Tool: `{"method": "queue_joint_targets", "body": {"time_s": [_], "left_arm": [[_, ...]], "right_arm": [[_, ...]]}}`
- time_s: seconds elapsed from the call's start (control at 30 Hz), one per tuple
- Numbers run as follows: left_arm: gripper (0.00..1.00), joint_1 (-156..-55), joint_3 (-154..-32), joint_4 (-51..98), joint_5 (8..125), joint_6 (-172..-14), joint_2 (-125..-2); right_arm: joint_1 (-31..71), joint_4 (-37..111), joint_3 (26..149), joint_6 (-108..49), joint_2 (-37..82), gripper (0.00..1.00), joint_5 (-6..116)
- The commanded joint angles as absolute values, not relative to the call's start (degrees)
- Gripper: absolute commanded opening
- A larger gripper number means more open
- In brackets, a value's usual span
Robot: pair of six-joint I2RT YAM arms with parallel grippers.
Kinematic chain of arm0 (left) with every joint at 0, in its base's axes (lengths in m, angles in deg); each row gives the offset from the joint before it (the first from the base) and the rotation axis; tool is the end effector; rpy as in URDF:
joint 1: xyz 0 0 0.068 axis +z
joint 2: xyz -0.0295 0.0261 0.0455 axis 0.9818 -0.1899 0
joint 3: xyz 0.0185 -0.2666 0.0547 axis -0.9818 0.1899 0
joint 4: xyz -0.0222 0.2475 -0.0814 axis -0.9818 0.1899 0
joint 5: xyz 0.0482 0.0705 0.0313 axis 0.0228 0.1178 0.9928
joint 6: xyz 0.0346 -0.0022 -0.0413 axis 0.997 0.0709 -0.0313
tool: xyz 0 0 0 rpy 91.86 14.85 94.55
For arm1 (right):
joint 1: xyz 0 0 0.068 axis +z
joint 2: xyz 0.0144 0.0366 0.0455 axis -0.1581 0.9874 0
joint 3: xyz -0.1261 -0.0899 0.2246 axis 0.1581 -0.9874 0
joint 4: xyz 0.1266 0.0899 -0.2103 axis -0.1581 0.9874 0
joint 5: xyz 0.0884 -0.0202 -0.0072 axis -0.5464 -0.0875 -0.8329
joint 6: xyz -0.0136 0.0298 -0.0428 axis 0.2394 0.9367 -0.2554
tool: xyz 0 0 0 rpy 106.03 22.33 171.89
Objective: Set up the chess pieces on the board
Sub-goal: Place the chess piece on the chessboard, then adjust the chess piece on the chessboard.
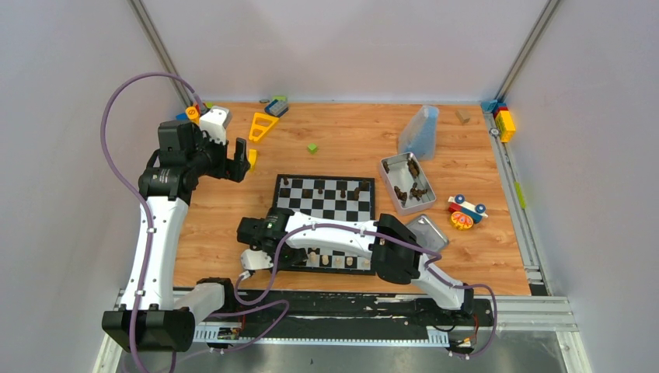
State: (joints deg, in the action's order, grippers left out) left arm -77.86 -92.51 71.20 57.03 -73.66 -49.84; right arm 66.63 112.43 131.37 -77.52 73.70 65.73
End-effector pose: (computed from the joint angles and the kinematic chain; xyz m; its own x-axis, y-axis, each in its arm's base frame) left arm 0.2142 -0.0064 0.3855 -0.5412 0.1235 -0.8318 0.3097 0.9489 -0.0606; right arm 0.1135 0.4375 0.2053 0.4512 -0.8923 0.0153 -0.8903 -0.4513 -0.0612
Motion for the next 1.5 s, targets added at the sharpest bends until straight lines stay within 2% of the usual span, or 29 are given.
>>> {"method": "queue_joint_targets", "body": {"time_s": [0.0,0.17,0.47,0.87,1.47], "left_arm": [[1.00,-77.4,-92.5,70.1,57.2,-72.5,-48.5],[1.00,-77.4,-92.5,70.2,57.2,-72.5,-48.5],[1.00,-77.5,-92.3,70.1,57.3,-72.5,-48.5],[1.00,-77.4,-92.3,70.3,57.4,-72.3,-48.1],[1.00,-77.5,-91.8,70.2,57.7,-72.0,-48.0]], "right_arm": [[67.1,112.0,132.0,-76.8,73.6,0.21,67.0],[67.2,112.1,132.3,-77.0,73.8,0.11,66.3],[67.2,112.2,133.9,-76.9,73.6,0.04,64.8],[67.4,112.2,135.0,-76.7,74.0,0.03,64.7],[67.5,111.1,134.1,-76.2,74.7,0.12,64.4]]}}
